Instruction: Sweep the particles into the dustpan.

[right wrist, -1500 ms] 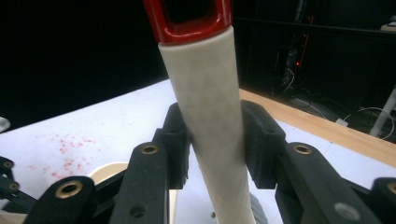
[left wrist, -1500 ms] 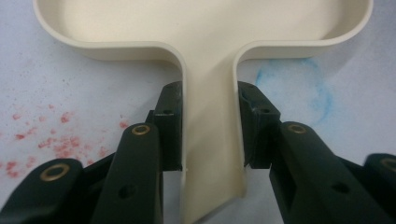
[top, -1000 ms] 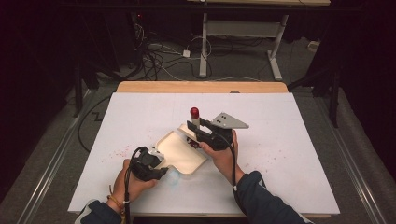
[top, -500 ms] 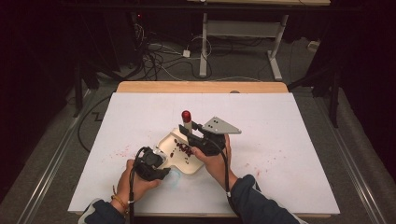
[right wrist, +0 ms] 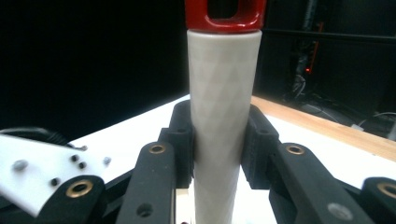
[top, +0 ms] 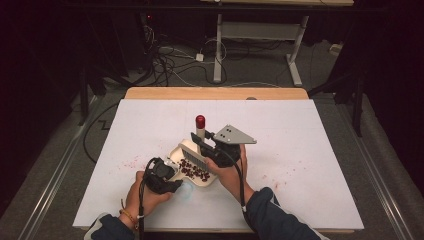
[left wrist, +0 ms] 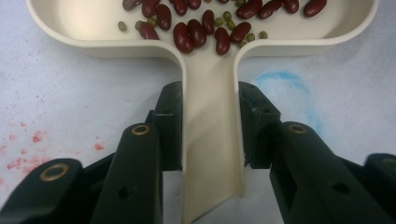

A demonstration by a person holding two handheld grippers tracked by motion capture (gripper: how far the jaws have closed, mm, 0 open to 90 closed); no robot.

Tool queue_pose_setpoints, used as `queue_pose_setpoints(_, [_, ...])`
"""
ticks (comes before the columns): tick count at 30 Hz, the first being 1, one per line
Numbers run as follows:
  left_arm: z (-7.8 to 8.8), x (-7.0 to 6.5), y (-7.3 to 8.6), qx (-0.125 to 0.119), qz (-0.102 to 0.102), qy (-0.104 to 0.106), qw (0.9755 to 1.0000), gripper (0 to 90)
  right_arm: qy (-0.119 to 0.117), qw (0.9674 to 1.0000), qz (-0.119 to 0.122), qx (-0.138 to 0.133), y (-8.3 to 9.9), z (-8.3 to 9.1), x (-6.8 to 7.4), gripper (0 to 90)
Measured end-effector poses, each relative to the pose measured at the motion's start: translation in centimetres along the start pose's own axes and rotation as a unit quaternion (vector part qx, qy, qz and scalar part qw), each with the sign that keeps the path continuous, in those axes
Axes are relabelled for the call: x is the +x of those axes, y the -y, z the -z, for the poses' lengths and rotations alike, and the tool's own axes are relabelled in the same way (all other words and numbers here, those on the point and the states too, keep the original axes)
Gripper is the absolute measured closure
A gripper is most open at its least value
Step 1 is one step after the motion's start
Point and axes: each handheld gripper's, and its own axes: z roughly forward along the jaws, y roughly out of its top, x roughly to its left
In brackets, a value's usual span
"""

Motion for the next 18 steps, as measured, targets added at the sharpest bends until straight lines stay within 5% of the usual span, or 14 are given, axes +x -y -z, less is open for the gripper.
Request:
queue_pose_setpoints(7, [0.1, 0.2, 0.1, 0.002, -0.006, 0.004, 1.0000, 63.4, 0.008, 0.9992, -0.035, -0.021, -1.4, 1.4, -2.3, 70.1])
queue_pose_setpoints(11, [0.3, 0.5, 0.4, 0.005, -0.012, 0.005, 0.9999, 63.4, 0.017, 0.9986, -0.027, -0.042, -2.8, 3.1, -3.5, 70.1])
queue_pose_setpoints(18, [0.7, 0.7, 0.9, 0.013, -0.021, 0.007, 0.9997, 63.4, 0.044, 0.9988, -0.013, -0.017, -3.3, 4.5, -6.4, 70.1])
